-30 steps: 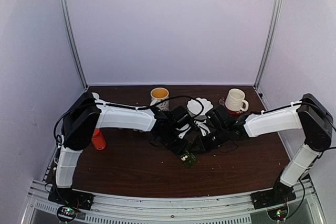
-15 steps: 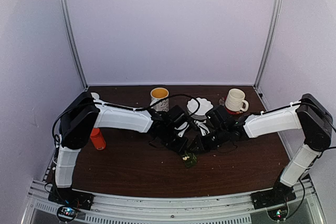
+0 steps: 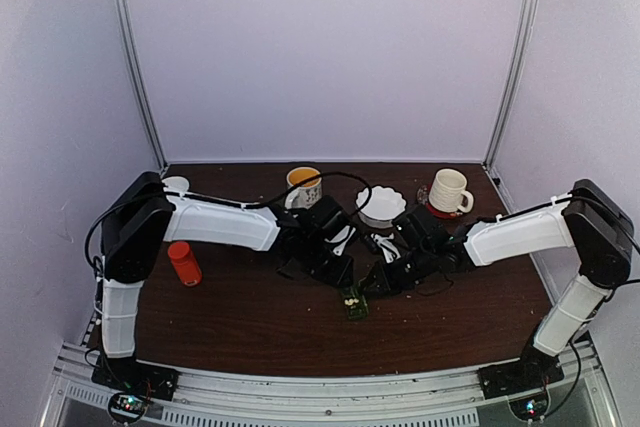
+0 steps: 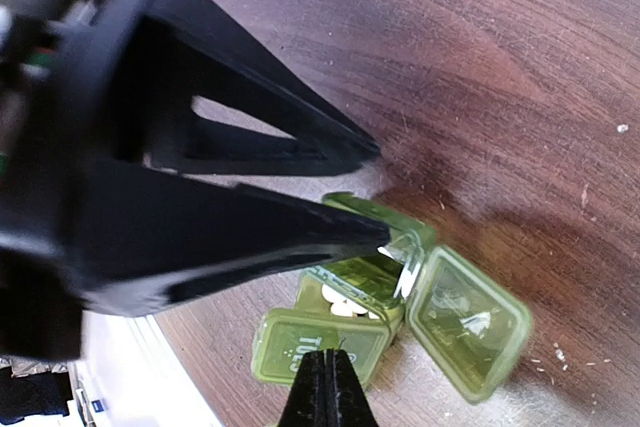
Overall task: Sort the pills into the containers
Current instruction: Close the lid of the pill container in the compartment of the pill container.
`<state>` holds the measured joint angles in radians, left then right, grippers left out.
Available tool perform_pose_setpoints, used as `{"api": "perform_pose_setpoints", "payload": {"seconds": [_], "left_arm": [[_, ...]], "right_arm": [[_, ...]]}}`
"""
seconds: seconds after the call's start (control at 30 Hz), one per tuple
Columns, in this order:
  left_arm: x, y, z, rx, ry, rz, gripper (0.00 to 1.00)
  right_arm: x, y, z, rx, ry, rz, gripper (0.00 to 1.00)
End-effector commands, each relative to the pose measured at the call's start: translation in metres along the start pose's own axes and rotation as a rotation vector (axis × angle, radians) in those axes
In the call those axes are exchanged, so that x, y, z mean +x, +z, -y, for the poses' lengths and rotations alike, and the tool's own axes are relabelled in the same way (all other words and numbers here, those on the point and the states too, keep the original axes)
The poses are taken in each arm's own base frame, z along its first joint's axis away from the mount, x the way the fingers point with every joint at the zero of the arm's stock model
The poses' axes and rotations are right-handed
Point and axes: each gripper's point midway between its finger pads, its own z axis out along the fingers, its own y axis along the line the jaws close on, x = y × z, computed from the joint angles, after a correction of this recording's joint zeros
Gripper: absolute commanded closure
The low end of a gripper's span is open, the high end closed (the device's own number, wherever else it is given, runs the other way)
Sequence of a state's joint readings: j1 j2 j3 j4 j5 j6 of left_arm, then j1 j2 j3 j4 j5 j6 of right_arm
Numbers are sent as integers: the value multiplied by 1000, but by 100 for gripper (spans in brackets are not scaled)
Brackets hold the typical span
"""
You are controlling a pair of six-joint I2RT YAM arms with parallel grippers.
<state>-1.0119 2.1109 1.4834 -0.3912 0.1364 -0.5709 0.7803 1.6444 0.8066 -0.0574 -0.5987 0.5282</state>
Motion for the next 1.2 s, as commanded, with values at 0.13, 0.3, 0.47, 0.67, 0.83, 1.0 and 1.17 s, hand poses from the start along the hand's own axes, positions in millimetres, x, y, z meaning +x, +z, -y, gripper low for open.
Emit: {"api": "perform_pose_setpoints", "payload": {"seconds": [0.13,0.3,0.47,0.67,0.83,1.0,1.17], "left_arm": [[-31,-37,7,32,-20,126,71],[-27,-48,7,37,-29,134,71],[-21,-61,24,145,-41,141,67],[-7,-55,37,257,-71,101,55],[6,-40,34,274,-95,54,60],[14,-28,31,268,-105,19,66],[23,-18,25,248,-114,-14,67]], "right_arm": [[0,2,-5,-13,-4,-10,100],[-2,3,-6,-20,-4,-9,100],[-1,4,-7,-20,-6,-12,100],[-2,6,-8,-23,-8,-14,100],[-1,7,-8,-19,-10,-17,100],[0,9,-6,-13,-12,-22,100],[0,9,-6,-11,-12,-25,100]]}}
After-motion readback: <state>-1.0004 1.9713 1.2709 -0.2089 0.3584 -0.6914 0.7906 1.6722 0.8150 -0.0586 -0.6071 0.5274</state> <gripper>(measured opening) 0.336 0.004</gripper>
